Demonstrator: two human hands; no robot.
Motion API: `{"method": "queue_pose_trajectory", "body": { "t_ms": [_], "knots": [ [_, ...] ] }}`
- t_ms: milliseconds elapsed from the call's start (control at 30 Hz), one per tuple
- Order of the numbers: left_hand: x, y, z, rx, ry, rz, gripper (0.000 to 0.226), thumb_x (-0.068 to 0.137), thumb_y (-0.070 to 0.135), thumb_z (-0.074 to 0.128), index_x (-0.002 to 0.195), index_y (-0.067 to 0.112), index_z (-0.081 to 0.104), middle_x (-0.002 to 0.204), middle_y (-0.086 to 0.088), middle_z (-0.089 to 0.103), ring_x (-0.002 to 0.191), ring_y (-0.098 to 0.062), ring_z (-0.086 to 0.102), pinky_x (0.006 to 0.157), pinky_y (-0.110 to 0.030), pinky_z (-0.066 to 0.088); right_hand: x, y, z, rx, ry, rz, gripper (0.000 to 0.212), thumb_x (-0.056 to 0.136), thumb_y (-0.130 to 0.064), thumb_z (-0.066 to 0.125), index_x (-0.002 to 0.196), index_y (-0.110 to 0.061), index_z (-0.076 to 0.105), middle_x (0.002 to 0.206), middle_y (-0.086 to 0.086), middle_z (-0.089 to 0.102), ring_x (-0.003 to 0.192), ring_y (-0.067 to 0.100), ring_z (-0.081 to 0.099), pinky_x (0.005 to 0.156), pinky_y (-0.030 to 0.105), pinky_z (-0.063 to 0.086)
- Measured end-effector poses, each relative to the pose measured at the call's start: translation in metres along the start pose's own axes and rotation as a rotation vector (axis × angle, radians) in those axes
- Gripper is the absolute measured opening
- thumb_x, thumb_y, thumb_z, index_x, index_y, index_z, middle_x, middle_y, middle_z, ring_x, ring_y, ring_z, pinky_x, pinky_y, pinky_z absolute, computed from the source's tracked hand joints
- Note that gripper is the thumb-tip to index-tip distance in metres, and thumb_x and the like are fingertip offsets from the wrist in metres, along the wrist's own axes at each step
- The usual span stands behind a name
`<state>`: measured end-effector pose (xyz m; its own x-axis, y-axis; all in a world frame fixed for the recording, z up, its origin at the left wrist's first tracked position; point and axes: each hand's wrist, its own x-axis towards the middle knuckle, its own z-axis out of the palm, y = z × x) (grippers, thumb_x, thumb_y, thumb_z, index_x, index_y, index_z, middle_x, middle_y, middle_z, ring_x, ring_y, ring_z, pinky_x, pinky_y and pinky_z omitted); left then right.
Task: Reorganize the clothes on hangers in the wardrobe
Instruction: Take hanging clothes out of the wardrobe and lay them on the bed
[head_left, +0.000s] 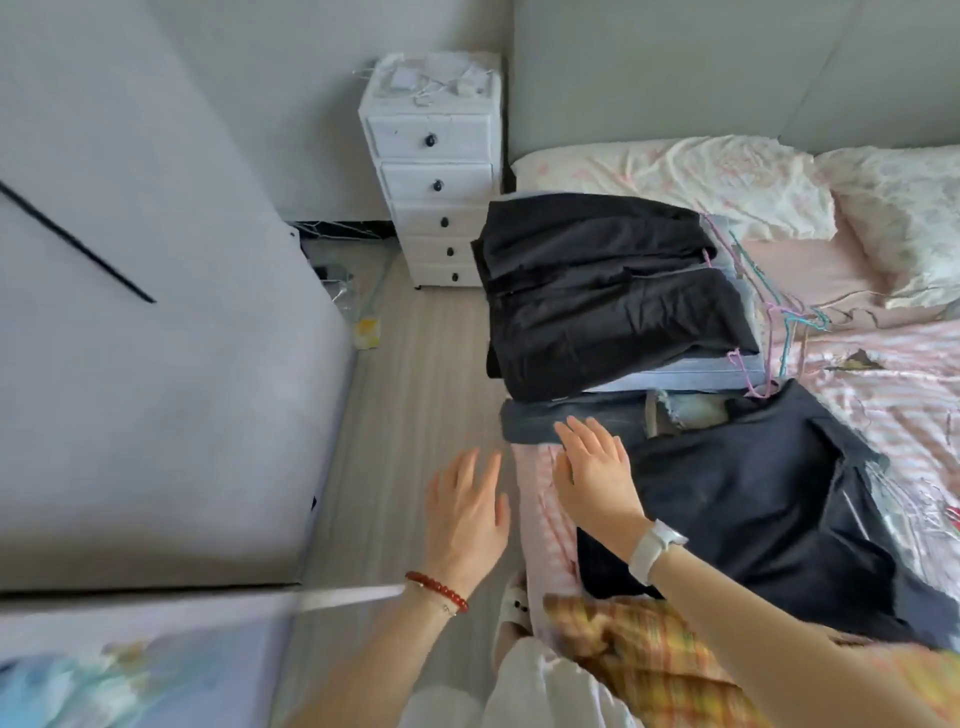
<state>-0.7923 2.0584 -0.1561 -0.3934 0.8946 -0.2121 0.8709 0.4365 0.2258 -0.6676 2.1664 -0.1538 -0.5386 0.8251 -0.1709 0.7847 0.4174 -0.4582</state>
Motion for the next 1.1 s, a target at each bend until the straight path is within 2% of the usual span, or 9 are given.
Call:
{"method": "queue_pose_trajectory", "body": {
  "t_ms": [100,200,267,367,533,667,867,967,1100],
  "knots": [
    [-0.078,-0.043,0.011,-0.05,0.025,-0.115,0.049,0.094,0.033,0.037,0.141,0.021,0.03,0.143,-0.002,0.036,0.128,-0.021,0.037,0.104,-0.034,0.028,-0.055,-0.041,0.037,-0.119,-0.133,-0.168,0.044,0.097,-0.024,0.03,0.14,-0.017,0.031,0.15,0.0,0.025,0.141,0.02,0.01,0.114,0.041,0.005],
    [-0.157,-0.09,0.014,-0.054,0.082,-0.285,0.048,0.095,0.031,0.034,0.142,0.022,0.028,0.146,0.0,0.032,0.134,-0.016,0.029,0.108,-0.034,0.024,-0.11,-0.089,0.071,-0.208,-0.245,-0.365,0.043,0.097,-0.027,0.03,0.138,-0.018,0.034,0.147,-0.002,0.032,0.139,0.017,0.017,0.113,0.037,0.01],
    [-0.209,-0.122,0.009,-0.103,0.17,-0.411,0.047,0.095,0.027,0.037,0.141,0.02,0.032,0.147,-0.002,0.034,0.135,-0.017,0.029,0.109,-0.034,0.023,-0.142,-0.127,0.093,-0.222,-0.287,-0.533,0.042,0.096,-0.028,0.031,0.137,-0.018,0.037,0.144,0.0,0.035,0.136,0.016,0.023,0.111,0.033,0.014],
    [-0.285,-0.168,-0.009,-0.134,0.349,-0.593,0.043,0.092,0.02,0.045,0.135,0.013,0.044,0.14,-0.008,0.044,0.13,-0.021,0.04,0.105,-0.037,0.031,-0.181,-0.195,0.124,-0.221,-0.355,-0.722,0.044,0.097,-0.029,0.029,0.141,-0.021,0.029,0.15,-0.005,0.026,0.14,0.013,0.014,0.113,0.034,0.014],
    [-0.403,-0.236,-0.034,-0.038,0.47,-0.999,0.047,0.095,0.028,0.039,0.141,0.02,0.032,0.148,-0.003,0.03,0.138,-0.018,0.023,0.111,-0.039,0.019,-0.239,-0.306,0.165,-0.235,-0.422,-1.089,0.046,0.097,-0.026,0.03,0.142,-0.018,0.027,0.15,-0.001,0.027,0.14,0.017,0.016,0.112,0.036,0.016],
    [-0.492,-0.279,-0.055,-0.024,0.548,-1.297,0.05,0.095,0.032,0.038,0.144,0.023,0.027,0.151,-0.002,0.022,0.141,-0.018,0.013,0.112,-0.044,0.011,-0.285,-0.394,0.193,-0.158,-0.42,-1.334,0.043,0.095,-0.023,0.035,0.138,-0.015,0.036,0.146,0.004,0.035,0.137,0.02,0.025,0.11,0.035,0.021],
    [-0.607,-0.34,-0.096,0.011,0.72,-1.587,0.051,0.095,0.029,0.04,0.144,0.021,0.026,0.152,-0.006,0.019,0.141,-0.023,0.01,0.113,-0.046,0.01,-0.353,-0.522,0.235,0.014,-0.496,-1.552,0.037,0.091,-0.014,0.046,0.126,-0.004,0.05,0.132,0.016,0.05,0.124,0.031,0.044,0.104,0.039,0.033],
    [-0.655,-0.374,-0.127,0.025,0.845,-1.674,0.051,0.094,0.026,0.043,0.143,0.017,0.029,0.151,-0.009,0.023,0.139,-0.025,0.016,0.111,-0.045,0.016,-0.384,-0.586,0.251,0.049,-0.525,-1.649,0.037,0.093,-0.017,0.042,0.128,-0.007,0.047,0.13,0.013,0.051,0.122,0.029,0.042,0.1,0.035,0.033],
    [-0.713,-0.426,-0.166,0.067,0.93,-1.802,0.055,0.094,0.026,0.043,0.144,0.015,0.023,0.15,-0.01,0.021,0.137,-0.027,0.019,0.108,-0.045,0.02,-0.423,-0.661,0.266,0.138,-0.613,-1.729,0.039,0.094,-0.018,0.039,0.132,-0.009,0.041,0.132,0.008,0.049,0.124,0.027,0.041,0.099,0.034,0.034]
  ]
}}
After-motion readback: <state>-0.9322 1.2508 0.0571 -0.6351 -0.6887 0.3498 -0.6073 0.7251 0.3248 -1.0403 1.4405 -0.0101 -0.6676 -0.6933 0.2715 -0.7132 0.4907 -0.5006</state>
